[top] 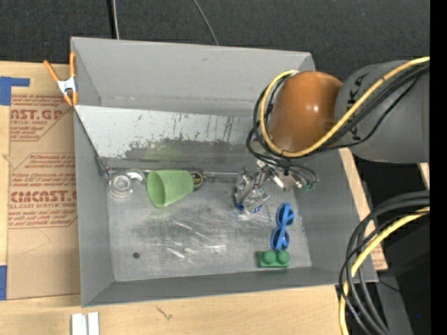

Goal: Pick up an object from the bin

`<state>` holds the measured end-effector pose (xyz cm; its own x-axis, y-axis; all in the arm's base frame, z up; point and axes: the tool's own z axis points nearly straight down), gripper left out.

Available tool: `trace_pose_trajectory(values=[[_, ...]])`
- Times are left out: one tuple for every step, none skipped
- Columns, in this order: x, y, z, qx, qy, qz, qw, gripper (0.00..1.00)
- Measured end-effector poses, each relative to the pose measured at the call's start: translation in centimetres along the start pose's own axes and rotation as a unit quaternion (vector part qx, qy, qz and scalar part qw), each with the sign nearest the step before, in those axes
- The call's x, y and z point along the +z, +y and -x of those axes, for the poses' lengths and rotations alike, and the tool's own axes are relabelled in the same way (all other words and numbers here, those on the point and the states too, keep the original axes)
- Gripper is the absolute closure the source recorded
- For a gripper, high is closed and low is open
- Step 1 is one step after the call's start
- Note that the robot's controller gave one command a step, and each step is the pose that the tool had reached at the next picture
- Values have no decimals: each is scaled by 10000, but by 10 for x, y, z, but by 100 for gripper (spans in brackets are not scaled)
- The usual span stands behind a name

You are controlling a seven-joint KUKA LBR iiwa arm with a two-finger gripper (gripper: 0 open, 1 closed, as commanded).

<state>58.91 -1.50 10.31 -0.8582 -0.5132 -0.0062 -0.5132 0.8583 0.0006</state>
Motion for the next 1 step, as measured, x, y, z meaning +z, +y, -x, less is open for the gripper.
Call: trace_pose_trajectory(values=[[-139,0,-12,-2336,-1,-18,9723,100]])
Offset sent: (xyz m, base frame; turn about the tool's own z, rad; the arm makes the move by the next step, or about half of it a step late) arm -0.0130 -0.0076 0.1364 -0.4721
